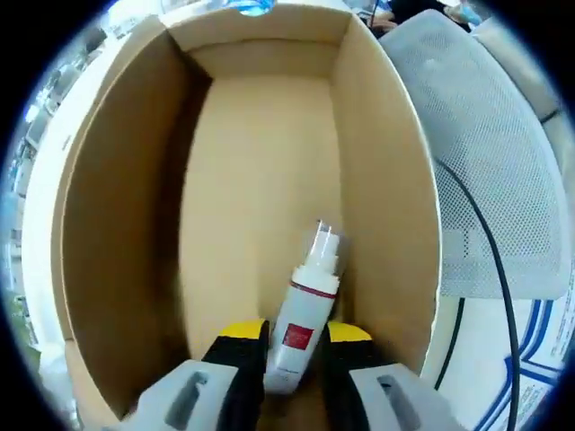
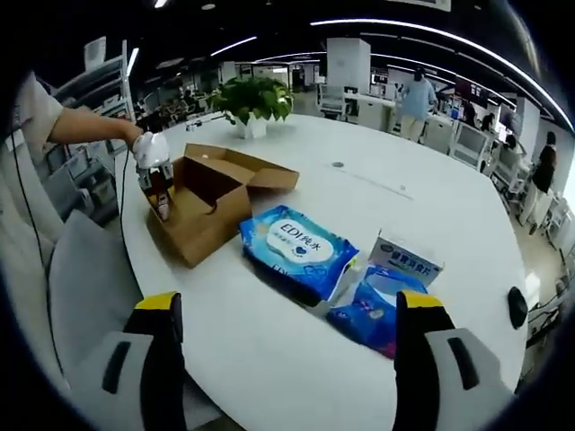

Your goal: Operate the shoe box by opening the lid, removing the specified soft item, and placing it in the target area until the item is outside and the box remains undamaged.

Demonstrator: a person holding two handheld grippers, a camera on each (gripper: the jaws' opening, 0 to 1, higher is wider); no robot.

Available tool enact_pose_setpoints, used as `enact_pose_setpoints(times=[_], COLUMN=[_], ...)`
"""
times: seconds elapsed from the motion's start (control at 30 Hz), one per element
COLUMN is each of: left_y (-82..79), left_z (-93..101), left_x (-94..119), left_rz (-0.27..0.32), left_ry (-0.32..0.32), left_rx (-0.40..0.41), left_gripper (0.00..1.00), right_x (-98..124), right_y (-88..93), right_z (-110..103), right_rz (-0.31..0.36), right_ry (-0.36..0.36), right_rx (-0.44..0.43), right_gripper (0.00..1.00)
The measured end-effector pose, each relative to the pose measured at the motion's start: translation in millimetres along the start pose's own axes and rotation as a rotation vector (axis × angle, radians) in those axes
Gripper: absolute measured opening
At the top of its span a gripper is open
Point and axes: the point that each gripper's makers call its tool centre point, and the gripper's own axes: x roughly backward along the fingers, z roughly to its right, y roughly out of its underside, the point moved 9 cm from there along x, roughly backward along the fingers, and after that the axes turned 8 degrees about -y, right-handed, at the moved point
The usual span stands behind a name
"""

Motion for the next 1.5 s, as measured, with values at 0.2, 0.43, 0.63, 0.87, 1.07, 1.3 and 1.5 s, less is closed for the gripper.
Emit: enact_pose_setpoints(times=[0.2, 0.43, 0.63, 0.87, 1.07, 1.3, 1.5], left_y=[-0.2, -0.8, -2.2, -8.1, -14.4, -23.4, -34.0], left_z=[-1.3, -1.4, -0.6, 0.5, 4.6, 8.1, 9.8], left_x=[1, 2, 6, 18, 31, 43, 57], left_rz=[-0.001, -0.004, 0.009, 0.051, 0.083, 0.118, 0.171], left_ry=[-0.028, -0.049, -0.055, -0.097, -0.142, -0.192, -0.244], left_rx=[0.035, 0.064, 0.076, 0.093, 0.081, 0.069, 0.075], left_gripper=[0.22, 0.19, 0.18, 0.18, 0.18, 0.18, 0.18], right_x=[-1, -1, -1, -4, -8, -15, -23], right_y=[-1.7, 1.1, -1.9, -9.5, -16.2, -24.1, -29.5], right_z=[-4, -10, -14, -23, -32, -39, -45], right_rz=[0.016, 0.014, 0.032, 0.057, 0.076, 0.089, 0.111], right_ry=[-0.008, -0.025, -0.041, -0.068, -0.097, -0.125, -0.15], right_rx=[-0.008, -0.013, -0.024, -0.033, -0.041, -0.045, -0.068], right_gripper=[0.92, 0.91, 0.89, 0.87, 0.83, 0.78, 0.72])
